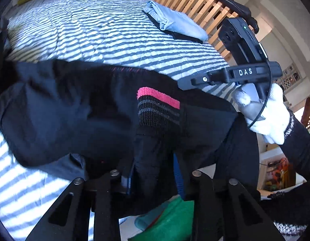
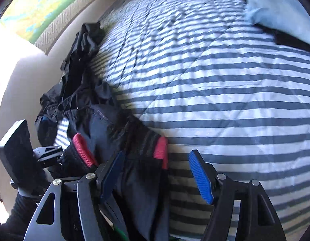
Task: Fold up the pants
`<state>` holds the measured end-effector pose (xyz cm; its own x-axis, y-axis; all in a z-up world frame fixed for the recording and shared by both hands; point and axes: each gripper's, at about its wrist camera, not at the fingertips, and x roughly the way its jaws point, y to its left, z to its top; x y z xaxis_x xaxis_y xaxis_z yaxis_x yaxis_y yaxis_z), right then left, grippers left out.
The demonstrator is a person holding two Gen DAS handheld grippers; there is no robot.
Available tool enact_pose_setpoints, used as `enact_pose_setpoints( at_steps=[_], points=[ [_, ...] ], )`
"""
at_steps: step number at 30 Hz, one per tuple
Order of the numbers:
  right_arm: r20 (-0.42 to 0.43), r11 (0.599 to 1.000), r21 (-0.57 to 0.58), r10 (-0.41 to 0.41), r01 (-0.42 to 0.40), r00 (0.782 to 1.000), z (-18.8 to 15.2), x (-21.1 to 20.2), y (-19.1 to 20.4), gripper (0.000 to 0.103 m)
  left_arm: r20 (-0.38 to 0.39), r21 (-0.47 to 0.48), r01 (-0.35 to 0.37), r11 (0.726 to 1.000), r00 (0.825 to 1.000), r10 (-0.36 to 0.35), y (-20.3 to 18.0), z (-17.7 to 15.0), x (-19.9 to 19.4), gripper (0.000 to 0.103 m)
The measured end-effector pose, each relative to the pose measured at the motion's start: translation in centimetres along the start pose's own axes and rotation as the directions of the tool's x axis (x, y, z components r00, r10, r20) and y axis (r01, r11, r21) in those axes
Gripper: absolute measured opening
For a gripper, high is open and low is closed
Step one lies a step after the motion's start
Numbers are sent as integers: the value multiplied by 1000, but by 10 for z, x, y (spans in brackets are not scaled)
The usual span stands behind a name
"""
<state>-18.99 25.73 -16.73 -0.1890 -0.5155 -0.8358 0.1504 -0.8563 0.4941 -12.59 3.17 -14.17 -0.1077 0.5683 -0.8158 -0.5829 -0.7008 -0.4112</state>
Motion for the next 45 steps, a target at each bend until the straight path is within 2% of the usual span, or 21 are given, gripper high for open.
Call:
enact_pose_setpoints(
  at_steps=[2, 3, 4, 6, 8, 12, 15, 19, 21, 22, 26, 29, 30, 31, 32, 33, 34, 36, 37, 41, 45],
  points=[
    [-28, 999, -29, 36, -37, 999, 1, 11, 15, 65, 11, -23, 12, 1000, 1000, -12, 2, -13, -6, 29],
    [-26, 998, -65, 18, -19, 1000, 0, 13, 27, 64, 16, -30, 18, 999, 1000, -17, 4, -16, -8, 28],
    [-13, 994, -107, -12, 10, 1000, -2, 13, 38, 62, 26, -38, 23, 999, 999, -22, 4, -18, -9, 26],
    [27, 980, -175, -88, 91, 996, -5, 11, 59, 51, 47, -53, 32, 998, 998, -30, 4, -23, -13, 22],
    [59, 961, -229, -145, 155, 988, -7, 8, 76, 46, 69, -63, 47, 997, 997, -43, 3, -26, -18, 19],
    [118, 925, -282, -231, 256, 966, -6, -5, 97, 44, 121, -58, 82, 995, 990, -74, -3, -28, -34, 16],
    [207, 903, -287, -266, 319, 941, 6, -29, 109, 42, 171, -39, 91, 995, 982, -83, -11, -21, -49, 15],
    [364, 892, -219, -302, 396, 881, 42, -75, 116, 39, 247, 16, 105, 994, 963, -106, -31, 6, -64, 15],
    [416, 892, -168, -322, 420, 850, 60, -97, 110, 38, 267, 77, 102, 992, 956, -119, -52, 24, -62, 15],
    [434, 891, -143, -334, 430, 837, 69, -105, 106, 38, 270, 108, 101, 989, 955, -127, -62, 32, -59, 15],
    [454, 888, -68, -379, 455, 806, 98, -127, 73, 37, 239, 229, 120, 966, 955, -176, -111, 66, -28, 15],
    [467, 864, -9, -441, 503, 767, 114, -139, 37, 36, 184, 297, 167, 940, 956, -228, -144, 89, 11, 15],
    [459, 866, 14, -450, 500, 766, 121, -143, 20, 36, 132, 323, 205, 924, 957, -258, -156, 96, 30, 16],
    [448, 871, 28, -450, 491, 772, 127, -146, 8, 36, 87, 325, 228, 918, 959, -269, -164, 101, 47, 27],
    [425, 876, 45, -451, 480, 784, 134, -147, -10, 38, 33, 316, 247, 916, 962, -271, -172, 104, 65, 48],
    [406, 879, 65, -456, 473, 792, 139, -148, -27, 44, -2, 307, 250, 918, 965, -261, -178, 103, 80, 58],
    [364, 884, 91, -458, 458, 811, 145, -146, -49, 45, -9, 310, 248, 918, 966, -258, -181, 101, 86, 65],
    [308, 887, 140, -461, 440, 832, 146, -144, -80, 46, -31, 324, 242, 915, 969, -246, -182, 90, 93, 66],
    [306, 888, 159, -459, 431, 834, 145, -145, -90, 47, -36, 317, 243, 917, 969, -244, -178, 85, 93, 66],
    [340, 891, 197, -454, 410, 824, 126, -153, -104, 47, -25, 238, 212, 948, 977, -212, -142, 73, 80, 67],
    [375, 887, 224, -461, 404, 804, 118, -164, -103, 47, 44, 139, 133, 981, 989, -141, -95, 59, 42, 69]
  ],
)
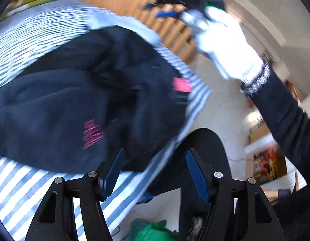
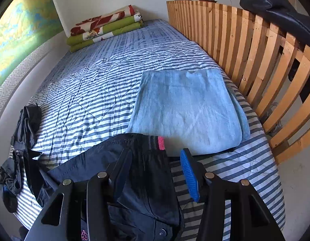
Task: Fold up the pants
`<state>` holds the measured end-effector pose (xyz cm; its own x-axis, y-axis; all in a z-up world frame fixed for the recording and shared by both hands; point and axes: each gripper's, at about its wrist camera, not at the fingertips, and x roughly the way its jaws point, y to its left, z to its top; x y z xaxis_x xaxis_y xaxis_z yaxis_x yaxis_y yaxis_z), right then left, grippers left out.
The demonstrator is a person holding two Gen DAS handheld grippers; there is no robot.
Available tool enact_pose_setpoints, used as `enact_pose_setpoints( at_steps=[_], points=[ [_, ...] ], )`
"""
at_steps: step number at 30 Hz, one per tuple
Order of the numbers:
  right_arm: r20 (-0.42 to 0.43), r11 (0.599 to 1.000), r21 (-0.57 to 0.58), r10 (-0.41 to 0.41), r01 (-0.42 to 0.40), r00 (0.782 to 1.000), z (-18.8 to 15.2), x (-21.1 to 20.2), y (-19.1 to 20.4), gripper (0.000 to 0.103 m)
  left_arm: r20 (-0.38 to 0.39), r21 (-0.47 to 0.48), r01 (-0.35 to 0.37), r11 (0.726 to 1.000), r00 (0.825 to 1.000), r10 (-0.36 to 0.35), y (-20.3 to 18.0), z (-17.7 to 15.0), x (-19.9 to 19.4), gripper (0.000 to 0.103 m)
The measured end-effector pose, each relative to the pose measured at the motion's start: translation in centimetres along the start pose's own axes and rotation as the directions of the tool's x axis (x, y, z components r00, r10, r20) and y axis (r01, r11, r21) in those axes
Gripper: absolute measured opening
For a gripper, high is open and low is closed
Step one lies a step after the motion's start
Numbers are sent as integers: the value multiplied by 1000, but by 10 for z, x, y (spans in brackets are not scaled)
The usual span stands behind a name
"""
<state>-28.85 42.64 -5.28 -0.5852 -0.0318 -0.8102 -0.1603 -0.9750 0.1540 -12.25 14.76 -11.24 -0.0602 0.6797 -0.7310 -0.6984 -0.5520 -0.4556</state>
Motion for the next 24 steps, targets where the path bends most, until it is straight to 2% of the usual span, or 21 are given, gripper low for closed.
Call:
enact_pose_setpoints(
  at_steps=[1, 4, 6, 8, 10, 11, 12, 13, 15, 16, 17, 20, 24],
  points=[
    [6, 1000, -4, 11, -11, 1000, -1, -4, 3, 47, 18, -19, -34, 999, 999, 34, 13, 12, 4, 69],
    [9, 995, -47, 83, -83, 996, -8, -17, 26, 47, 67, -101, -134, 986, 988, 141, 50, 0, -34, 70],
    [26, 988, -91, 129, -126, 991, -14, -29, 48, 47, 97, -174, -217, 961, 967, 236, 84, -6, -61, 70],
    [39, 974, -136, 189, -183, 981, -21, -42, 75, 47, 129, -265, -280, 923, 938, 322, 124, -8, -95, 71],
    [49, 951, -202, 248, -233, 968, -29, -52, 106, 47, 148, -314, -333, 889, 908, 393, 150, -2, -116, 73],
    [52, 941, -234, 265, -246, 963, -33, -55, 121, 47, 154, -322, -396, 860, 874, 460, 170, -1, -128, 77],
    [46, 930, -264, 278, -257, 959, -38, -56, 136, 47, 154, -337, -433, 836, 851, 503, 189, -2, -140, 78],
    [22, 916, -293, 293, -274, 956, -42, -54, 153, 47, 150, -362, -452, 815, 835, 530, 205, -1, -143, 79],
    [-51, 889, -322, 328, -326, 943, -53, -44, 185, 47, 124, -412, -465, 784, 823, 554, 242, 3, -151, 79],
    [-98, 873, -333, 343, -355, 934, -63, -34, 205, 47, 108, -431, -466, 773, 823, 557, 255, 5, -151, 80],
    [-131, 864, -341, 347, -371, 929, -71, -25, 220, 47, 90, -434, -463, 773, 831, 548, 268, 1, -149, 80],
    [-230, 822, -386, 353, -418, 907, -105, 8, 269, 47, 24, -422, -489, 764, 836, 548, 289, 9, -117, 80],
    [-325, 788, -430, 320, -440, 890, -150, 49, 315, 47, -15, -384, -550, 742, 807, 590, 296, 20, -100, 77]
  ],
)
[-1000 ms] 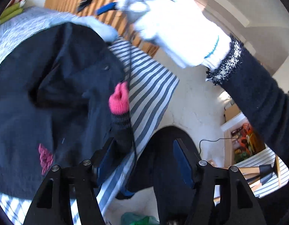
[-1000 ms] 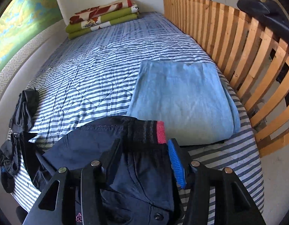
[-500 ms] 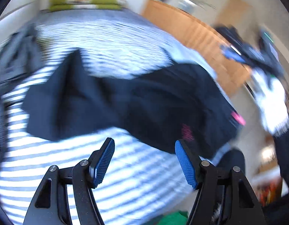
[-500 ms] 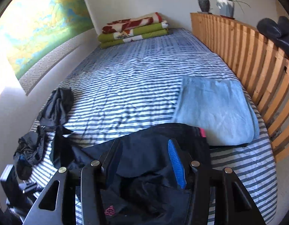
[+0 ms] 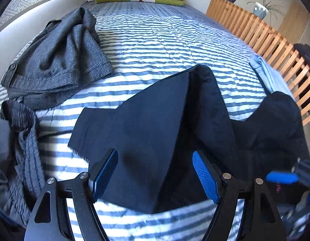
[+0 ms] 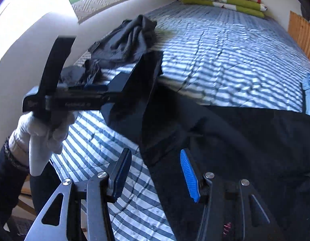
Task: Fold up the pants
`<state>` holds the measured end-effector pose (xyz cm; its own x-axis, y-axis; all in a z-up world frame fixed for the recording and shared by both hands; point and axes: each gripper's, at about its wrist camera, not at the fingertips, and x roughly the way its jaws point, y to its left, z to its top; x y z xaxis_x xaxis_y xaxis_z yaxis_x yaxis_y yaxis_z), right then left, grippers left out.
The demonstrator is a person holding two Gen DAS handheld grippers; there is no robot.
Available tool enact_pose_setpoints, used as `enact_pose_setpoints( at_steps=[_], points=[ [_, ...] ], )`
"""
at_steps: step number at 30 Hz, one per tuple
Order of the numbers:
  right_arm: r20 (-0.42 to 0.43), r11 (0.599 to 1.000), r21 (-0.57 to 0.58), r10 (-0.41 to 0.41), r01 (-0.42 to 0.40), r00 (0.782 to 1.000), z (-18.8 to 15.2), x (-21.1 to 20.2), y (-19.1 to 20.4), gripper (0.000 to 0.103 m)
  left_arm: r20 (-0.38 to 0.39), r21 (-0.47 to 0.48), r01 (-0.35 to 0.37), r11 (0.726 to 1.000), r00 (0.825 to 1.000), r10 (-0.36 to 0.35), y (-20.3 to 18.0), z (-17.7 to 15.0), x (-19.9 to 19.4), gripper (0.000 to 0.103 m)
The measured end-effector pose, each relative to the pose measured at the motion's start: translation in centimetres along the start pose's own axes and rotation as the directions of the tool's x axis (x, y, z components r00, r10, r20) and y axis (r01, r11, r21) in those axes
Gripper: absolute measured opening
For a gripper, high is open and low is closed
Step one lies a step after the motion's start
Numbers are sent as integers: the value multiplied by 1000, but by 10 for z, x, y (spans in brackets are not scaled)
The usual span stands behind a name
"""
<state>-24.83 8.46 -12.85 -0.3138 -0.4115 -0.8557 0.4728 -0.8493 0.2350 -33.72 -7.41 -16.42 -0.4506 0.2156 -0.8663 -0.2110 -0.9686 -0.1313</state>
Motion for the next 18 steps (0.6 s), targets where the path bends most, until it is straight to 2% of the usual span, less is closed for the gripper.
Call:
enact_pose_setpoints(
  at_steps=[1, 2, 3, 5, 7, 8, 10, 13, 15, 16, 18],
  points=[
    [-19, 1000, -13, -10, 10, 1000, -2, 15, 8, 47, 2, 10, -11, 1000, 1000, 11, 0, 3, 5, 66],
    [-26, 1000, -20, -21, 21, 999, -4, 25, 13, 47, -6, 15, -23, 1000, 1000, 24, 2, 4, 9, 43],
    [-32, 999, -26, -36, 35, 999, -4, 34, 16, 47, -23, 7, -22, 1000, 999, 22, 4, 5, 13, 37],
    [-45, 997, -38, -73, 71, 996, -4, 48, 20, 46, -28, -20, 30, 999, 999, -30, 10, 4, 12, 22],
    [-55, 993, -43, -111, 109, 992, -3, 55, 19, 22, -18, -9, 40, 999, 999, -40, 17, 0, 6, 14],
    [-64, 992, -44, -125, 122, 990, -2, 56, 17, 2, -8, -7, 45, 999, 999, -45, 20, -3, -1, 7],
    [-67, 992, -27, -124, 123, 990, -1, 54, 14, 0, 17, -10, 57, 998, 998, -56, 26, -6, -19, 5],
    [-11, 991, -15, -134, 134, 991, -1, 32, 12, 0, 69, 2, 73, 997, 995, -73, 35, -17, -56, 2],
    [29, 994, -27, -107, 107, 994, -5, 9, 15, 0, 98, 5, 73, 997, 993, -73, 43, -32, -86, 2],
    [40, 995, -45, -87, 88, 995, -5, 1, 17, 0, 95, 6, 88, 996, 992, -89, 49, -41, -97, 2],
    [42, 995, -90, -40, 43, 998, -11, -10, 24, 0, 88, 1, 67, 998, 994, -66, 59, -57, -112, 2]
  ],
)
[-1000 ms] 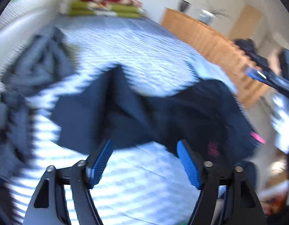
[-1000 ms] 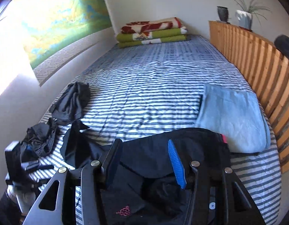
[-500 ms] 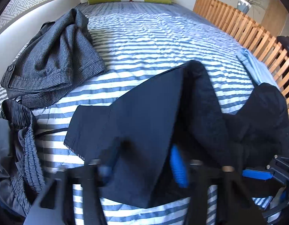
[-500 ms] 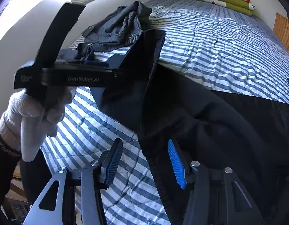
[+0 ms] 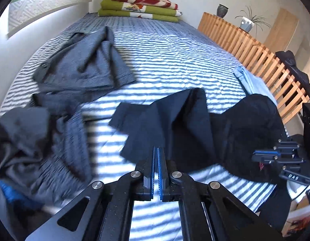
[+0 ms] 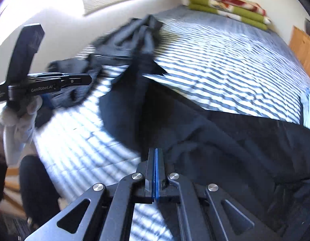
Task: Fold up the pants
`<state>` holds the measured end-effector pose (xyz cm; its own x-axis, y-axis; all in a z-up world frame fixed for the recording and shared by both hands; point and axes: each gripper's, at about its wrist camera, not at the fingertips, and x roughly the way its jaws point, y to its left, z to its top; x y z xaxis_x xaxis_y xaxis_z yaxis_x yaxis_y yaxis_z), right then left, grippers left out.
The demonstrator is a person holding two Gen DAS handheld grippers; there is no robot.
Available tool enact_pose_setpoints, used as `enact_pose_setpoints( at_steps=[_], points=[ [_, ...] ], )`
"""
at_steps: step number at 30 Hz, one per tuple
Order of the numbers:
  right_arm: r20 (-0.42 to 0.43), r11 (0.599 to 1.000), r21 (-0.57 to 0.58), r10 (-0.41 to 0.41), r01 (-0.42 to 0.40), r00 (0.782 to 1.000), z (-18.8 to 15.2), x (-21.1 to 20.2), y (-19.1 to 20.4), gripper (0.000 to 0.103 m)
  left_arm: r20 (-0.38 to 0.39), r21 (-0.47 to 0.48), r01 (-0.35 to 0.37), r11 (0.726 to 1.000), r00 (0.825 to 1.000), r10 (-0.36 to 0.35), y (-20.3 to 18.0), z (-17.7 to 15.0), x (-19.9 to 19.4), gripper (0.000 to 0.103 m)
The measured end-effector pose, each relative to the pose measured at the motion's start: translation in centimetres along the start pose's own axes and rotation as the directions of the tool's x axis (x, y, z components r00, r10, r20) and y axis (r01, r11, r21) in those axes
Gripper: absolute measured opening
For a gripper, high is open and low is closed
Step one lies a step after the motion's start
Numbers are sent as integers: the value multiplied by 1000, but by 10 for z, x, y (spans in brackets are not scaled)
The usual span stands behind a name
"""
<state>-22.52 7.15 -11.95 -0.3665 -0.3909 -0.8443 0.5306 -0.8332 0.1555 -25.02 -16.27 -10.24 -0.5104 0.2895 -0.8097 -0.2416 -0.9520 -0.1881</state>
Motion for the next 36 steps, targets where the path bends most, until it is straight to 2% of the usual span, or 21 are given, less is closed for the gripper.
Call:
enact_pose_setpoints(
  at_steps=[1, 2, 3, 4, 5, 6, 11, 13, 16, 19, 21, 22, 26, 31, 33, 34, 36],
  points=[
    [-7, 999, -35, 34, -34, 999, -3, -3, 7, 0, -15, 2, -5, 1000, 1000, 5, 4, -6, -4, 6],
    [-5, 998, -55, 42, -42, 999, -5, -3, 12, 5, -30, -1, -19, 1000, 999, 19, 8, -11, -8, 13],
    [-2, 997, -74, 29, -29, 1000, -8, -1, 19, 27, -33, -11, -47, 999, 998, 46, 12, -15, -10, 16],
    [-7, 996, -89, -6, 6, 1000, -9, 6, 27, 39, -35, -27, -57, 998, 998, 56, 16, -17, -11, 21],
    [1, 995, -92, -24, 24, 1000, -8, 11, 31, 57, -35, -44, -50, 998, 998, 48, 20, -17, -12, 24],
    [18, 996, -87, -30, 32, 999, -6, 17, 35, 58, -34, -58, -42, 997, 999, 40, 23, -19, -13, 25],
    [64, 999, -1, -34, 34, 997, 30, 41, 36, 58, -28, -63, -20, 998, 999, 18, 25, -16, -6, 30],
    [72, 996, 84, 12, -18, 997, 51, 51, 21, 58, -21, -58, -17, 998, 1000, 16, 26, -13, -1, 32],
    [80, 958, 256, 115, -132, 990, 81, 69, -10, 58, -13, -80, -2, 997, 1000, 1, 33, -11, -1, 32],
    [51, 915, 363, 168, -175, 984, 107, 100, -32, 55, -6, -102, -15, 995, 1000, 15, 46, -9, -1, 32],
    [51, 895, 393, 211, -214, 976, 115, 112, -37, 4, 1, -122, -26, 992, 1000, 26, 58, -11, -4, 32],
    [37, 892, 398, 216, -212, 976, 118, 115, -34, 3, 6, -133, -30, 991, 1000, 31, 63, -12, -7, 32],
    [107, 926, 304, 200, -223, 974, 117, 78, -3, 3, 31, -194, -39, 980, 998, 46, 88, -19, -20, 32],
    [188, 938, 162, 276, -307, 943, 97, 17, 68, 3, 79, -236, -46, 971, 995, 67, 106, -26, -46, 32],
    [163, 934, 110, 320, -340, 933, 78, 10, 99, 3, 86, -250, -45, 967, 994, 68, 112, -30, -55, 33],
    [108, 922, 85, 369, -378, 923, 63, 17, 120, 4, 83, -258, -37, 965, 995, 60, 114, -31, -57, 36],
    [-61, 915, 31, 404, -403, 913, 36, 42, 155, 20, 70, -265, -26, 964, 996, 46, 114, -34, -57, 43]
  ],
)
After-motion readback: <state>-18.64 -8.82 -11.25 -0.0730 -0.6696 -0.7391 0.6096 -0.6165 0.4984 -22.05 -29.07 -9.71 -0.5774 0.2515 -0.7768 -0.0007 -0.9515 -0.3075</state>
